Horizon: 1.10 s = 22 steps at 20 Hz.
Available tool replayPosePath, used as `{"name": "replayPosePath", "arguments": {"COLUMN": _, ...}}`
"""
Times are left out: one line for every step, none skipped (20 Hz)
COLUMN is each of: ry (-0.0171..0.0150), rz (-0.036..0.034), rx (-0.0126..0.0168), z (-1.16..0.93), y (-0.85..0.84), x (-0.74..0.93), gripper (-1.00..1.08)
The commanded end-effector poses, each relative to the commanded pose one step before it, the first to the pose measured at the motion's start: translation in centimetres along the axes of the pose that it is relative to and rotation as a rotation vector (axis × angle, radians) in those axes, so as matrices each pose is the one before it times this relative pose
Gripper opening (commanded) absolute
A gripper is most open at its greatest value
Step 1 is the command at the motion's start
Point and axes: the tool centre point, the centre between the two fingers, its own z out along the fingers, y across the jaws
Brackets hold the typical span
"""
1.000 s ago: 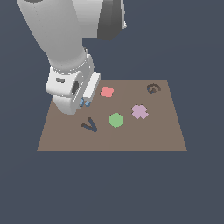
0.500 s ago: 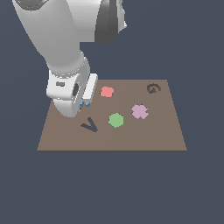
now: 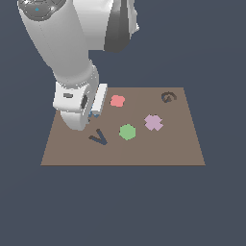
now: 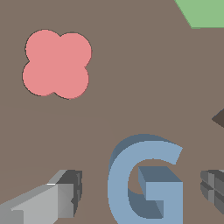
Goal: Insert a designated object into the corresponding slot on a board.
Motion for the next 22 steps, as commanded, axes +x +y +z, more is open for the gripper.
{"name": "replayPosePath", "arguments": {"ry": 0.00005, "rz": -0.00063, "rx": 0.00078, "z": 0.712, "y": -0.041, "x": 0.006, "gripper": 1.0}}
{"name": "replayPosePath", "arguments": {"ry": -0.00009, "rz": -0.00068, "rx": -0.00001, "z": 0.166, "y": -0.003, "x": 0.032, "gripper": 1.0}}
{"name": "replayPosePath", "arguments": {"ry": 0.0, "rz": 0.0, "rx": 0.0, "z": 0.1, "y": -0.003, "x": -0.005, "gripper": 1.0}}
{"name": "replayPosePath", "arguments": {"ry": 0.0, "rz": 0.0, "rx": 0.0, "z": 0.033, "y": -0.001, "x": -0.002, "gripper": 1.0}}
{"name": "replayPosePath", "arguments": {"ry": 0.0, "rz": 0.0, "rx": 0.0, "z": 0.0, "y": 0.0, "x": 0.0, "gripper": -1.0}}
{"name": "replayPosePath", "arguments": {"ry": 0.0, "rz": 0.0, "rx": 0.0, "z": 0.0, "y": 0.0, "x": 0.0, "gripper": -1.0}}
{"name": "replayPosePath", "arguments": {"ry": 0.0, "rz": 0.0, "rx": 0.0, "z": 0.0, "y": 0.0, "x": 0.0, "gripper": -1.0}}
{"name": "replayPosePath", "arguments": {"ry": 0.0, "rz": 0.0, "rx": 0.0, "z": 0.0, "y": 0.0, "x": 0.0, "gripper": -1.0}}
{"name": "replayPosePath", "arguments": {"ry": 0.0, "rz": 0.0, "rx": 0.0, "z": 0.0, "y": 0.0, "x": 0.0, "gripper": -1.0}}
{"name": "replayPosePath", "arguments": {"ry": 0.0, "rz": 0.0, "rx": 0.0, "z": 0.0, "y": 0.0, "x": 0.0, "gripper": -1.0}}
{"name": "replayPosePath", "arguments": {"ry": 0.0, "rz": 0.0, "rx": 0.0, "z": 0.0, "y": 0.0, "x": 0.0, "gripper": -1.0}}
{"name": "replayPosePath", "arguments": {"ry": 0.0, "rz": 0.0, "rx": 0.0, "z": 0.0, "y": 0.0, "x": 0.0, "gripper": -1.0}}
{"name": "replayPosePath", "arguments": {"ry": 0.0, "rz": 0.0, "rx": 0.0, "z": 0.0, "y": 0.0, "x": 0.0, "gripper": -1.0}}
{"name": "replayPosePath", "arguments": {"ry": 0.0, "rz": 0.0, "rx": 0.0, "z": 0.0, "y": 0.0, "x": 0.0, "gripper": -1.0}}
{"name": "replayPosePath", "arguments": {"ry": -0.00008, "rz": -0.00015, "rx": -0.00083, "z": -0.048, "y": 0.03, "x": 0.008, "gripper": -1.0}}
{"name": "replayPosePath", "arguments": {"ry": 0.0, "rz": 0.0, "rx": 0.0, "z": -0.063, "y": 0.002, "x": 0.001, "gripper": -1.0}}
{"name": "replayPosePath", "arguments": {"ry": 0.0, "rz": 0.0, "rx": 0.0, "z": -0.19, "y": 0.004, "x": 0.004, "gripper": -1.0}}
{"name": "replayPosePath", "arguments": {"ry": 0.00016, "rz": 0.00029, "rx": 0.0006, "z": -0.154, "y": 0.005, "x": -0.014, "gripper": -1.0}}
{"name": "replayPosePath", "arguments": {"ry": 0.0, "rz": 0.0, "rx": 0.0, "z": -0.063, "y": 0.001, "x": 0.001, "gripper": -1.0}}
{"name": "replayPosePath", "arguments": {"ry": 0.0, "rz": 0.0, "rx": 0.0, "z": 0.153, "y": -0.026, "x": -0.001, "gripper": -1.0}}
{"name": "replayPosePath", "arguments": {"ry": 0.00005, "rz": -0.00086, "rx": 0.00047, "z": 0.027, "y": -0.008, "x": 0.057, "gripper": -1.0}}
{"name": "replayPosePath", "arguments": {"ry": 0.0, "rz": -0.00249, "rx": 0.00001, "z": -0.003, "y": -0.029, "x": 0.166, "gripper": -1.0}}
